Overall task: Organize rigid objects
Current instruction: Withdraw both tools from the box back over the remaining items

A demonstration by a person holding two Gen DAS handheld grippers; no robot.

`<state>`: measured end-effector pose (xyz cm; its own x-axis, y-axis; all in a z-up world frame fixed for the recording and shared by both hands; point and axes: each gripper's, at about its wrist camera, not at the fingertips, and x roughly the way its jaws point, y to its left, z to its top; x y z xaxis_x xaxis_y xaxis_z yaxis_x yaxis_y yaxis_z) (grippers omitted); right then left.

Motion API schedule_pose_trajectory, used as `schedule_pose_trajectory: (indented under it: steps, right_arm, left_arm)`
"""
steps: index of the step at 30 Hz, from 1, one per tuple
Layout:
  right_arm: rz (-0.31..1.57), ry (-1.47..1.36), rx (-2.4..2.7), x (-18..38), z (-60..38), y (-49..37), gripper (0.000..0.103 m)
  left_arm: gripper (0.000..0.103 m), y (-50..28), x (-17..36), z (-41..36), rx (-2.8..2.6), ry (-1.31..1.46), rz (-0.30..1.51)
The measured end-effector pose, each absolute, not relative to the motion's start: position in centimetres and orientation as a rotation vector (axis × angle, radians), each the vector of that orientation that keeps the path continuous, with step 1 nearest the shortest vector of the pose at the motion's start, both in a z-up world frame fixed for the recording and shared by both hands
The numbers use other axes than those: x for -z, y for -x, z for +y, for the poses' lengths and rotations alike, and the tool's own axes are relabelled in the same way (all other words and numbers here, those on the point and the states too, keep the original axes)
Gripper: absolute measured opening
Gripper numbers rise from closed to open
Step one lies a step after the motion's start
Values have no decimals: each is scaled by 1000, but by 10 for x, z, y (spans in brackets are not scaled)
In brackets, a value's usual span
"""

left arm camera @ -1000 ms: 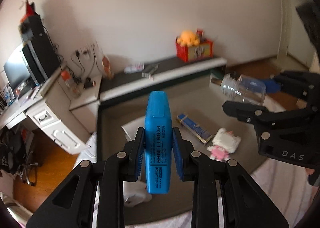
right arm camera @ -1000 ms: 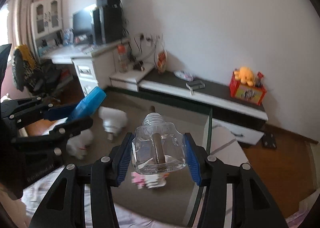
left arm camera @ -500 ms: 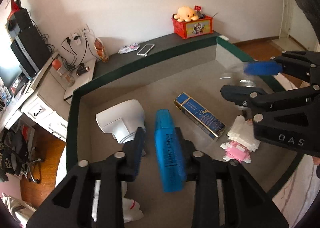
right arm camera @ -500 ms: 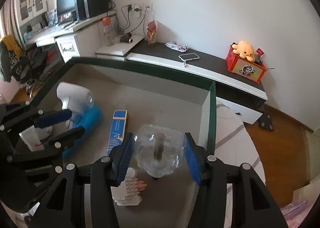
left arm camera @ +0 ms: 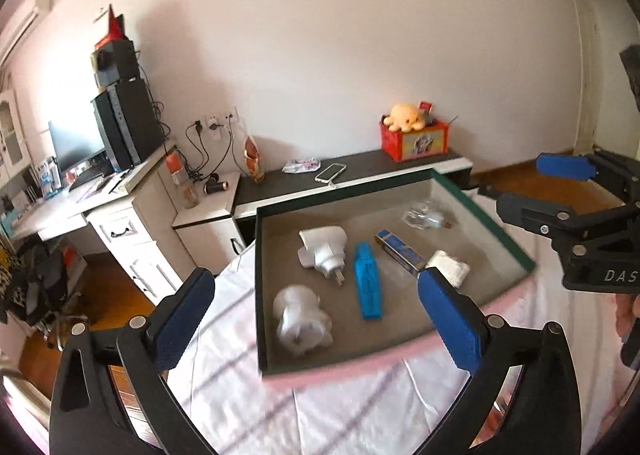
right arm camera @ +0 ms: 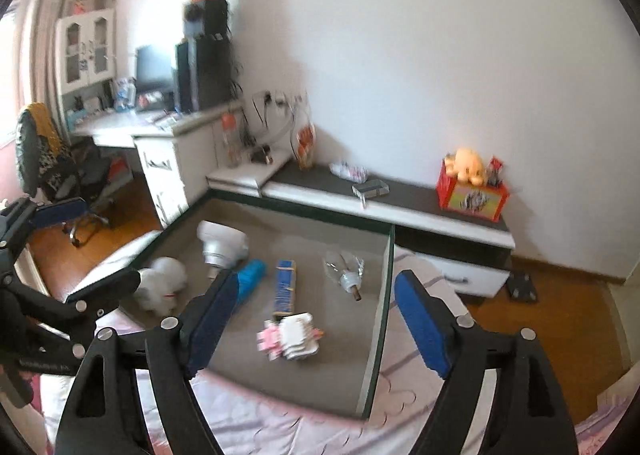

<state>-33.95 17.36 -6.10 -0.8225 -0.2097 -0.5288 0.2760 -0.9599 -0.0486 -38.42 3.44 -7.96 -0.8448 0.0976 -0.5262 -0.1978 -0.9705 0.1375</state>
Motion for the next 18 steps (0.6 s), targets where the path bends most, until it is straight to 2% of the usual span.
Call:
schedule_pose_trajectory:
  steps: [2, 5, 9, 18]
  right_arm:
    - [159, -723, 2774, 53, 171, 313, 87]
    - [127, -649, 2792, 49, 167, 279, 103]
    - [113, -577, 2828, 46, 163, 242, 103]
    - [120, -542, 2875, 54, 153, 179, 103]
  left_arm:
    - [103, 362, 75, 26, -2902, 767, 258]
    - [103, 327, 70, 12, -2953, 707, 231]
    - [103, 285, 76, 4, -2973, 692, 164]
    - [103, 217, 73, -8, -3019, 627, 148]
